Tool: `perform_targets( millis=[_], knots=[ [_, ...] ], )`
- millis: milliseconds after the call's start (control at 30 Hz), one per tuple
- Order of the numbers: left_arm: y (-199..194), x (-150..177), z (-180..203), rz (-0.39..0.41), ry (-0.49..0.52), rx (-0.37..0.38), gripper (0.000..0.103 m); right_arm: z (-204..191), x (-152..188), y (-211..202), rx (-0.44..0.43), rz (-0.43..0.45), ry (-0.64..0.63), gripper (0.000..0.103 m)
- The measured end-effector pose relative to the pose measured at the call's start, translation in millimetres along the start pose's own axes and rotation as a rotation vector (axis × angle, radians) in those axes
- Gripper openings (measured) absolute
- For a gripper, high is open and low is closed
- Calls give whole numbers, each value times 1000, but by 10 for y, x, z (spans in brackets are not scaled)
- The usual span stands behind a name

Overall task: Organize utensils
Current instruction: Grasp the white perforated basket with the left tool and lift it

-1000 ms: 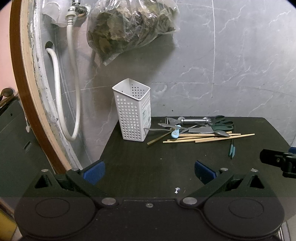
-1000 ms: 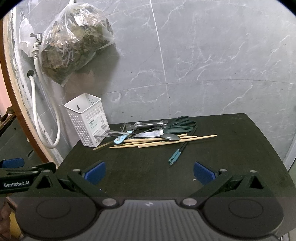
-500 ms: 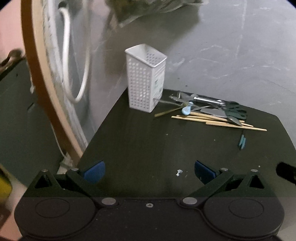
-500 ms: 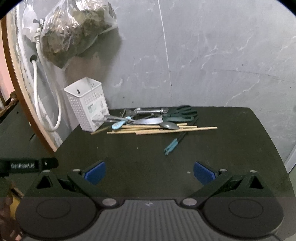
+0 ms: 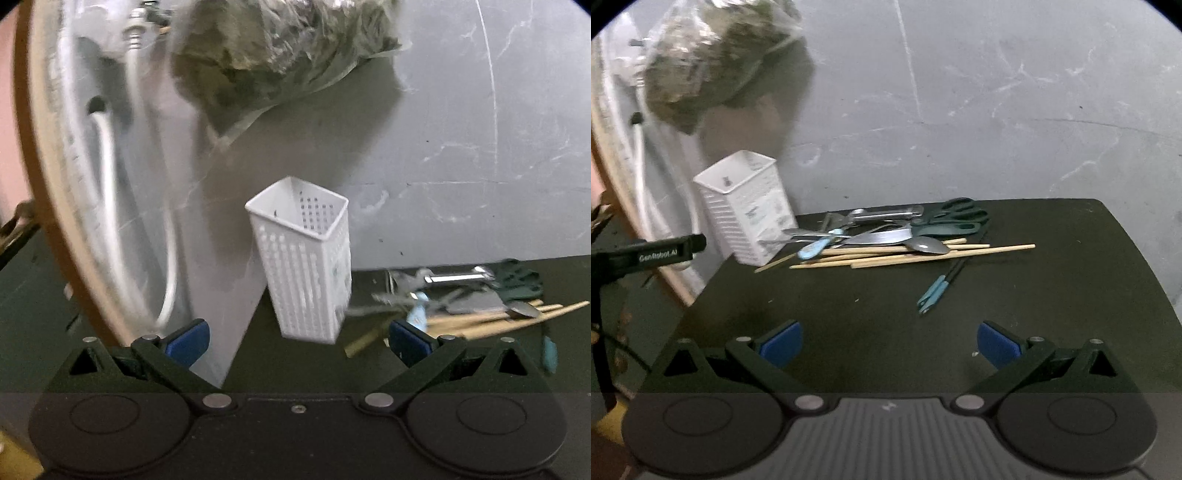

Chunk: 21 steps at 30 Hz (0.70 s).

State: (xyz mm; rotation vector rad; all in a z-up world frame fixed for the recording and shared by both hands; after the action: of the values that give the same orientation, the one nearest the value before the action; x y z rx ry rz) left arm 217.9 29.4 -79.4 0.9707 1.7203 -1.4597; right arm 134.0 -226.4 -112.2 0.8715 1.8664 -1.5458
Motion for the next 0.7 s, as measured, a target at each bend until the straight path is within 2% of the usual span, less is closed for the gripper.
perform_targets(
  millis=[133,300,367,500,600,633,700],
  knots=[
    [569,-154,-71,18,80,48,103,-72,-92,149,74,-8,44,103],
    [1142,-235,-128,14,88,117,103,-230,-124,266,169,-29,78,103],
    [1264,-272,-89,32,103,167,103,-322,-108,297,172,-45,67,103],
    [1403,-317,-44,47,112,204,102,-451,-124,376,204,-76,36,103],
    [1475,-287,-86,9,82,197,102,-510,-129,454,215,-96,22,103],
    [1496,-274,-96,-1,78,198,100,-528,-133,475,212,-99,20,103],
    [1525,-245,-99,-14,79,204,89,-556,-143,508,207,-105,13,103]
  ],
)
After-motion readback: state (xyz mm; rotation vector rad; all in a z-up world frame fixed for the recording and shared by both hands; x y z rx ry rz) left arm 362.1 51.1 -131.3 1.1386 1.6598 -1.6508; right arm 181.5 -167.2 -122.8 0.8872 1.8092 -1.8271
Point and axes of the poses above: each gripper's, at about its wrist camera, not at the fingertips, and y roughly the way its jaws point, z to its right, x to its underside, the point moved 10 cm from there along y, roughly the way its jaws point, and after that the axes turned 3 degrees about x, right-handed, at the moved point
